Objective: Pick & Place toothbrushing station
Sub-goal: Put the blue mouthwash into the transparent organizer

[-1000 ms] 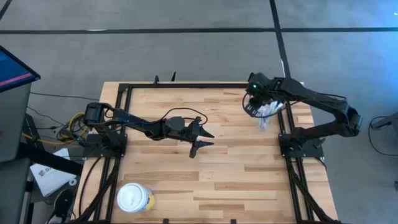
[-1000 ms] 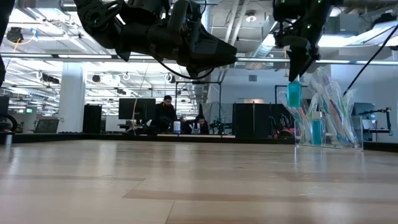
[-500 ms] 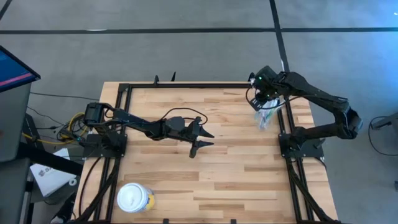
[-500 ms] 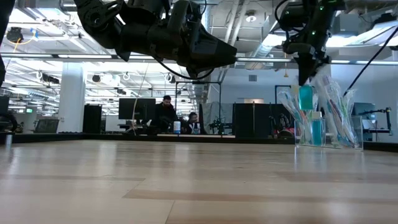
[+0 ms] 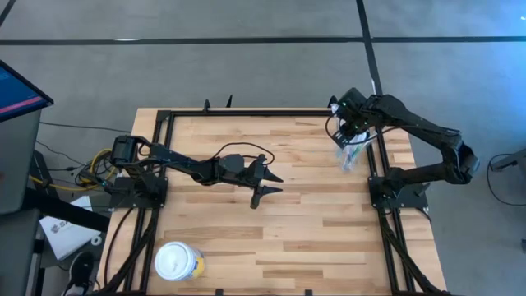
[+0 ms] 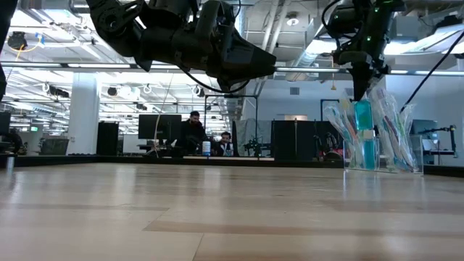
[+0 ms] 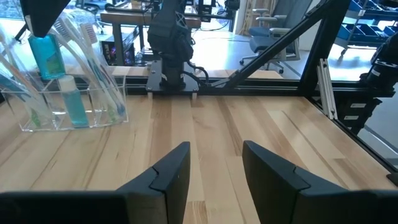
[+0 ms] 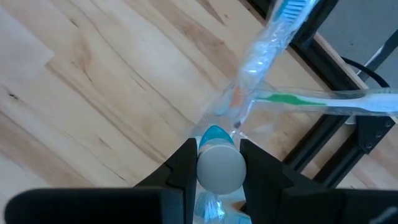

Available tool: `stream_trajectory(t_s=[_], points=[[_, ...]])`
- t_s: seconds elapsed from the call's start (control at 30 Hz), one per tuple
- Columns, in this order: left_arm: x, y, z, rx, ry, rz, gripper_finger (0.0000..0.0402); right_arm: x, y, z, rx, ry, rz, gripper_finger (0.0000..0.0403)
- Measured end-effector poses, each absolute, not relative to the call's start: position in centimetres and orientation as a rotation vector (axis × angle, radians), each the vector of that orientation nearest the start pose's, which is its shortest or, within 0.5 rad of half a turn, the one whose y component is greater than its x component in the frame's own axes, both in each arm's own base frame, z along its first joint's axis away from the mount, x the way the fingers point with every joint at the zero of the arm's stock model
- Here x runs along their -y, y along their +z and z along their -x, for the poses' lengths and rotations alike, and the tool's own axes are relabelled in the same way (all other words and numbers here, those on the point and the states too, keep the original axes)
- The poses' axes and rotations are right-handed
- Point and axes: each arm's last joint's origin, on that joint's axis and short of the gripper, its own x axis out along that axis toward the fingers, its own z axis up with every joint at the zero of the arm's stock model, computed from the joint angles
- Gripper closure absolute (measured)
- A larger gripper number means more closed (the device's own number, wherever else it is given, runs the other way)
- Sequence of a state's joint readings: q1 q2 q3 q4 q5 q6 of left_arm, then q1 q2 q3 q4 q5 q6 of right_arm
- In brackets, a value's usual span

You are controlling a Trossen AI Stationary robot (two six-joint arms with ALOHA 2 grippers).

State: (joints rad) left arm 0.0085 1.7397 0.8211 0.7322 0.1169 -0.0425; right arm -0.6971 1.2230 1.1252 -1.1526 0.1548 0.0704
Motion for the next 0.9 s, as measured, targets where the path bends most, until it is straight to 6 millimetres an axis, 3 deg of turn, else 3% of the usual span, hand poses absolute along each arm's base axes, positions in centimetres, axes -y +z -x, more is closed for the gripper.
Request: stream_trajectory(t_s=[0.17,0.57,0.9], points=[[0.3,18.7,-35.5,-0.196,-0.112,0.054,0.0262,14.0,29.6,-15.6,-1.214,-0.792,-0.408,0.0316],[0.6,18.5,-35.5,-0.212,-0.121,0.054,0.0262,13.9,30.7,-13.1,-1.147,-0.855,-0.475,0.0316],[0.6,18.5,-35.5,-0.211,-0.119,0.054,0.0262,14.3,28.5,-12.8,-1.141,-0.822,-0.501,0.0316]])
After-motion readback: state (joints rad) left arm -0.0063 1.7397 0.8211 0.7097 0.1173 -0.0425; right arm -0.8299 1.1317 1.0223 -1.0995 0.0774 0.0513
